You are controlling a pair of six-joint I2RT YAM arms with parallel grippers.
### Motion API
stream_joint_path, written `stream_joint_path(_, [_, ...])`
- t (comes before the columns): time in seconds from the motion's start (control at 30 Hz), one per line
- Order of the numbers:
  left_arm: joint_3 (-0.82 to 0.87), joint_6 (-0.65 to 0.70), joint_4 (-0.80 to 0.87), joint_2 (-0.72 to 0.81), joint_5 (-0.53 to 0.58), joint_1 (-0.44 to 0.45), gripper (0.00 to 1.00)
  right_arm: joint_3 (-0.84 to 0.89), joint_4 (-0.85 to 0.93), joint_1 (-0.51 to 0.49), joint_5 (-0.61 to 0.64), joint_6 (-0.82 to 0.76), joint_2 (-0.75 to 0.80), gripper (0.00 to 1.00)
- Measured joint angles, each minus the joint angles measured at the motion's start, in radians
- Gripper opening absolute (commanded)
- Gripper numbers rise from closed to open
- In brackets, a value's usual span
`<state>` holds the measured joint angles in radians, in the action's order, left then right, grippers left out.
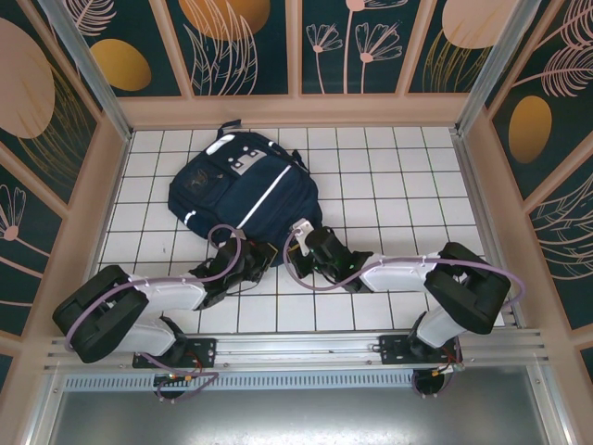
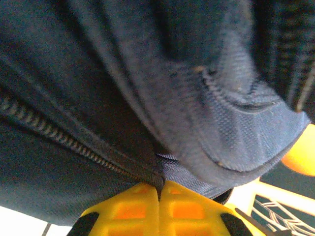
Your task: Pack books, pencil case, and school supplies into a backpack
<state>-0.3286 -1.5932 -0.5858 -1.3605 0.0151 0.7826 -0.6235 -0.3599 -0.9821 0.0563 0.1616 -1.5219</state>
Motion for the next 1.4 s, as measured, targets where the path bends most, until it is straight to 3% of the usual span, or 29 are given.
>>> stream_joint_path(0.13, [0.002, -0.006, 0.046, 0.052, 0.021, 0.005, 0.00, 0.000, -0.003, -0.006, 0.008, 0.000, 0.000, 0.00])
stream_joint_path(0.3, [0.044, 0.010, 0.162, 0.242, 0.061, 0.003, 0.00, -0.014, -0.026, -0.001, 0.003, -0.003, 0.000, 0.00])
stream_joint_path(0.57, [0.137, 0.029, 0.447, 0.613, 0.173, -0.055, 0.00, -0.025, -0.025, 0.125, 0.026, -0.004, -0.001, 0.00])
stream_joint_path(0.8, [0.133, 0.072, 0.620, 0.724, 0.226, -0.073, 0.00, -0.047, -0.024, 0.196, 0.011, -0.004, -0.047, 0.00])
stream_joint_path(1.07, [0.014, 0.223, 0.751, 0.629, 0.256, -0.129, 0.00, -0.047, -0.025, 0.189, -0.011, -0.001, -0.039, 0.00])
stream_joint_path(1.23, [-0.021, 0.338, 0.716, 0.499, 0.167, -0.267, 0.00, -0.003, -0.027, 0.176, -0.036, 0.008, 0.030, 0.00])
stream_joint_path(1.4, [-0.065, 0.463, 0.694, 0.393, 0.111, -0.403, 0.00, 0.019, -0.028, 0.099, -0.040, 0.039, 0.070, 0.00])
